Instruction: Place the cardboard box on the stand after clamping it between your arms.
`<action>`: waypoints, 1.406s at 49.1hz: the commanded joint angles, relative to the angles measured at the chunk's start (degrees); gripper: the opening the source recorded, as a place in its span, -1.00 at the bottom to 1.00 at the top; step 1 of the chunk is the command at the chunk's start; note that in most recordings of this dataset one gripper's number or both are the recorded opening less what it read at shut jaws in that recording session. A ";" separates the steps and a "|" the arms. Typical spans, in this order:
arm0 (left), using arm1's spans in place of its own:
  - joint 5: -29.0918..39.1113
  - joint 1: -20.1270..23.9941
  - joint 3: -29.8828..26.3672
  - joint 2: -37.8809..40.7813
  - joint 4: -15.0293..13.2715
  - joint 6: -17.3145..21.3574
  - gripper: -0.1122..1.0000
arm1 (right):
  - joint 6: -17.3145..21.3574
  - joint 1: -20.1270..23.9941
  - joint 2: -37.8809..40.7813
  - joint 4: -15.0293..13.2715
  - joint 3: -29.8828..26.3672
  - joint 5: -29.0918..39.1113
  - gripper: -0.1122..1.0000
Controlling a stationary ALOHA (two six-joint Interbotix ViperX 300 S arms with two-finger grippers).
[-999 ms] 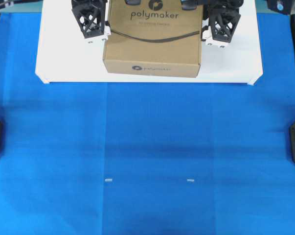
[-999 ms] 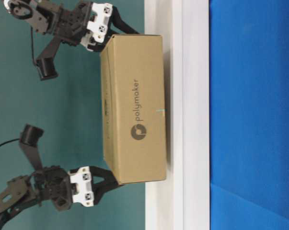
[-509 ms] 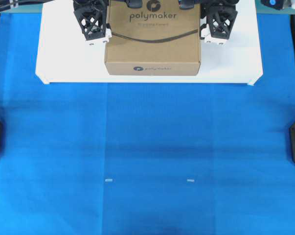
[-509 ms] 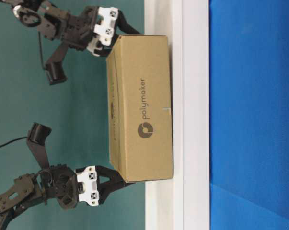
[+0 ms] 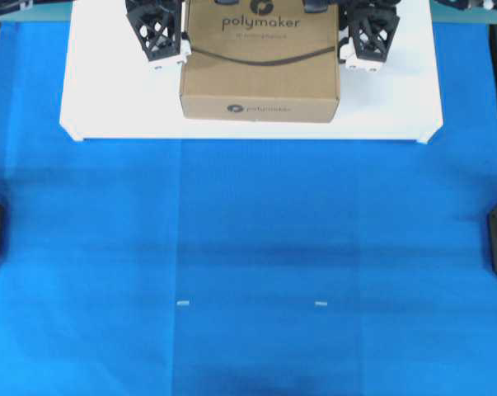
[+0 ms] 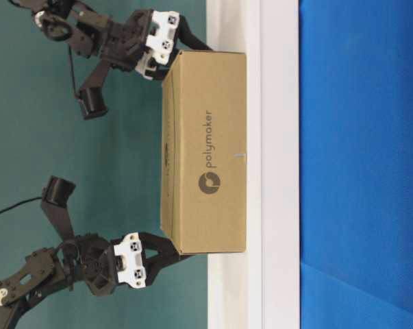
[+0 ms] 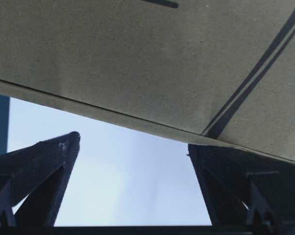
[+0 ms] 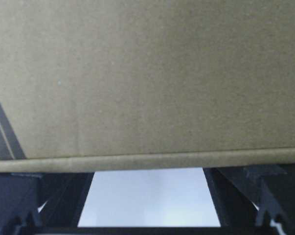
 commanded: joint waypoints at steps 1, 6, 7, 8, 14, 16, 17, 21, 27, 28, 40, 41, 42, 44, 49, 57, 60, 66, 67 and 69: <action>-6.06 -1.76 -0.88 -1.05 -0.97 -2.37 0.78 | -1.14 2.20 -0.97 3.25 -2.81 -2.55 0.97; -6.15 -1.49 1.14 -2.11 -0.97 -1.58 0.78 | -1.14 1.32 -1.49 3.25 -1.85 -2.20 0.97; -6.15 -1.41 1.49 -2.29 -0.88 -1.58 0.78 | -1.14 1.14 -1.58 3.25 -1.58 -2.11 0.97; -6.15 -1.32 1.85 -2.46 -0.97 -1.58 0.78 | -1.14 0.88 -1.76 3.25 -1.41 -2.11 0.97; -6.33 -0.70 3.69 -4.13 -0.97 -1.49 0.78 | -1.23 -0.09 -3.16 3.25 0.09 -2.20 0.97; -6.59 -0.44 4.22 -4.75 -0.88 -1.49 0.78 | -1.23 -0.44 -3.87 3.25 0.53 -2.29 0.97; -6.77 -0.18 4.57 -5.10 -0.88 -1.41 0.78 | -1.23 -0.62 -4.13 3.25 0.70 -2.37 0.97; -6.86 0.53 5.54 -6.24 -0.97 -1.41 0.78 | -1.23 -1.41 -5.45 3.08 1.49 -2.37 0.97; -6.86 1.93 7.03 -7.38 -0.97 -0.18 0.78 | -1.23 -2.72 -6.68 2.64 3.25 -2.37 0.97; -6.86 2.11 7.21 -7.65 -0.88 0.09 0.78 | -1.23 -2.90 -6.86 2.64 3.52 -2.29 0.97; -6.68 3.08 8.96 -9.40 -0.97 1.41 0.79 | -2.72 -3.69 -7.91 1.85 5.71 -1.67 0.97; -6.59 3.08 9.14 -9.58 -0.88 1.41 0.79 | -2.81 -3.96 -8.00 1.58 5.71 -1.67 0.97; -6.50 3.08 9.32 -9.67 -0.97 1.41 0.79 | -2.72 -4.31 -8.09 1.32 5.80 -1.58 0.97; -6.06 3.16 9.84 -10.20 -0.88 1.41 0.79 | -2.55 -5.01 -8.53 1.14 6.15 -0.97 0.97; -4.83 3.52 11.16 -12.30 -0.97 1.41 0.79 | -2.37 -7.38 -11.51 1.23 8.00 0.97 0.97; -4.75 3.43 15.38 -19.07 -0.88 0.70 0.79 | -2.37 -8.35 -18.98 2.37 11.87 1.05 0.97; -5.19 3.16 17.40 -22.24 -0.97 0.26 0.78 | -2.37 -8.00 -21.88 3.25 13.54 1.05 0.97; -7.38 0.18 21.62 -28.39 -0.97 -0.09 0.78 | -2.29 -6.33 -27.60 5.19 16.96 0.18 0.97; -8.00 -0.62 22.32 -29.27 -0.97 -0.18 0.78 | -2.29 -5.89 -28.65 5.45 17.67 -0.09 0.97; -9.14 -2.11 23.55 -30.94 -0.97 -0.26 0.78 | -2.29 -4.75 -30.41 6.06 18.90 -0.97 0.97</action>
